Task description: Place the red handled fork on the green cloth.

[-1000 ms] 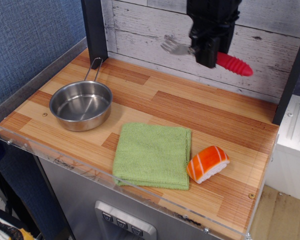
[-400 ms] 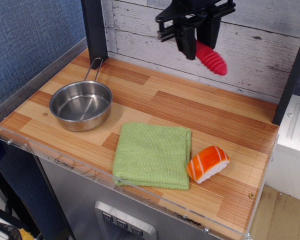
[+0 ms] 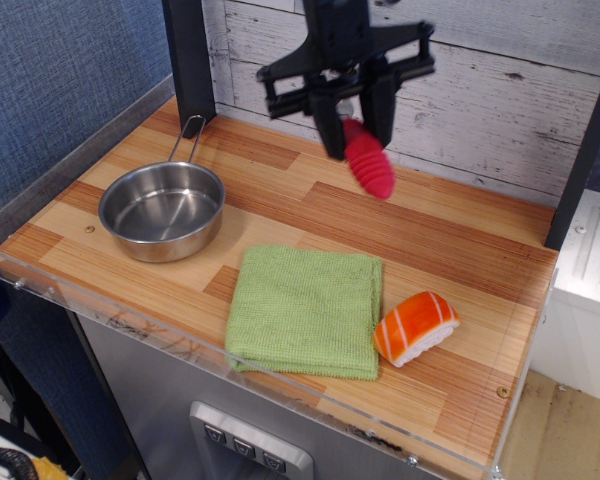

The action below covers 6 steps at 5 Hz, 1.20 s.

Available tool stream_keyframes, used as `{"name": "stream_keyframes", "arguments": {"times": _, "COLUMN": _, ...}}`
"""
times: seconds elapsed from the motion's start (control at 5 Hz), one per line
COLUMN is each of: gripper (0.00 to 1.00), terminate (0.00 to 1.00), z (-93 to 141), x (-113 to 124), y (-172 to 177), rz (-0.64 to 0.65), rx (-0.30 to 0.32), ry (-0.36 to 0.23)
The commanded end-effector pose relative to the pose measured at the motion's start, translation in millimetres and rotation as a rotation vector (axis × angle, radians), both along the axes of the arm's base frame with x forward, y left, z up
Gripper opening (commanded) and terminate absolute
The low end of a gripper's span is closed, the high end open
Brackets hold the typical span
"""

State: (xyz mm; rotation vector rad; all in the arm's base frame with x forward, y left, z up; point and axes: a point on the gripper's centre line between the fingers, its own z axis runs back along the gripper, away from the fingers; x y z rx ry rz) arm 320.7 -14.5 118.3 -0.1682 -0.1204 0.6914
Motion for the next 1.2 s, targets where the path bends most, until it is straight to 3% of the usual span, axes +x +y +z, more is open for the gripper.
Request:
{"name": "stream_keyframes", "arguments": {"times": 0.0, "gripper": 0.00, "terminate": 0.00, "z": -13.0, "x": -1.4, "y": 14.8, "rz": -0.164, "rx": 0.016, "ry": -0.017}}
{"name": "stream_keyframes", "arguments": {"times": 0.6, "gripper": 0.00, "terminate": 0.00, "z": -75.4, "x": 6.5, "y": 13.9, "rz": -0.234, "rx": 0.058, "ry": 0.090}}
{"name": "stream_keyframes", "arguments": {"times": 1.0, "gripper": 0.00, "terminate": 0.00, "z": -98.3, "x": 9.2, "y": 20.3, "rz": -0.217, "rx": 0.083, "ry": 0.128}}
